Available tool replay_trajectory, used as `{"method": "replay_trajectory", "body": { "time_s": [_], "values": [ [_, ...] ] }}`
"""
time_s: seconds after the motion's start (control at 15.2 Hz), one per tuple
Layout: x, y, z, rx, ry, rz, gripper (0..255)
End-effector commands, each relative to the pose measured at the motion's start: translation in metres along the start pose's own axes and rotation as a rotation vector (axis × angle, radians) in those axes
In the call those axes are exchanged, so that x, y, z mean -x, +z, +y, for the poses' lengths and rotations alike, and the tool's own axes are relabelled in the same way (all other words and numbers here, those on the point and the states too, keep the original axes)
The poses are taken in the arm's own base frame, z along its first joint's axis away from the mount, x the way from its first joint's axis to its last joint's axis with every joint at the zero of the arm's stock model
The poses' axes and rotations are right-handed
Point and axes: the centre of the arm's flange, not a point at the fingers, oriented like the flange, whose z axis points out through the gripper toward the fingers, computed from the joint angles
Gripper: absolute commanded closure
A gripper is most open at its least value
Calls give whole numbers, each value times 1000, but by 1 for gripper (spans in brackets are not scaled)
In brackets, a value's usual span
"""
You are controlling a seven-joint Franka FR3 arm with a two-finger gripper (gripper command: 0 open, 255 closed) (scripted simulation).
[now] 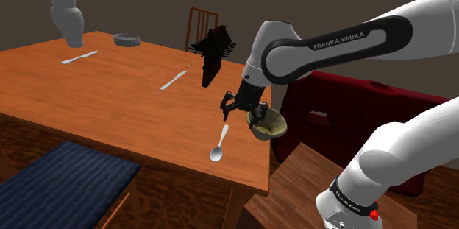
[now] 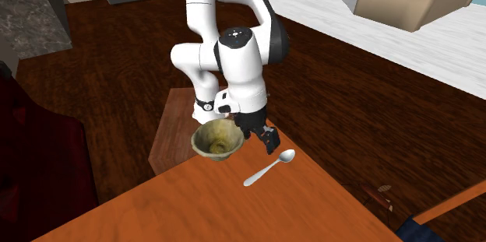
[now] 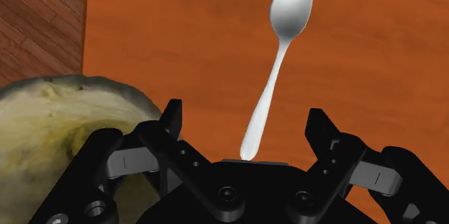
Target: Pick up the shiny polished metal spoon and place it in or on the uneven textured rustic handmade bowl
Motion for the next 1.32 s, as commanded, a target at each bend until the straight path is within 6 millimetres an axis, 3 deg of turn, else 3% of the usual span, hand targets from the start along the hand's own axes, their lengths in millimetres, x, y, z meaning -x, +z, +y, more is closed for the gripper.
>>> {"method": "replay_trajectory", "body": {
  "time_s": [0.0,0.13,0.59,1.12,1.19,1.25],
  "values": [
    [-7,23,-17,-14,90,-4,0],
    [-10,37,-27,-21,149,-7,0],
    [-10,77,-28,-21,149,-7,0],
    [-10,77,-28,-21,149,-7,0],
    [-10,77,-28,-21,149,-7,255],
    [-10,77,-28,-21,149,-7,255]
  ]
}}
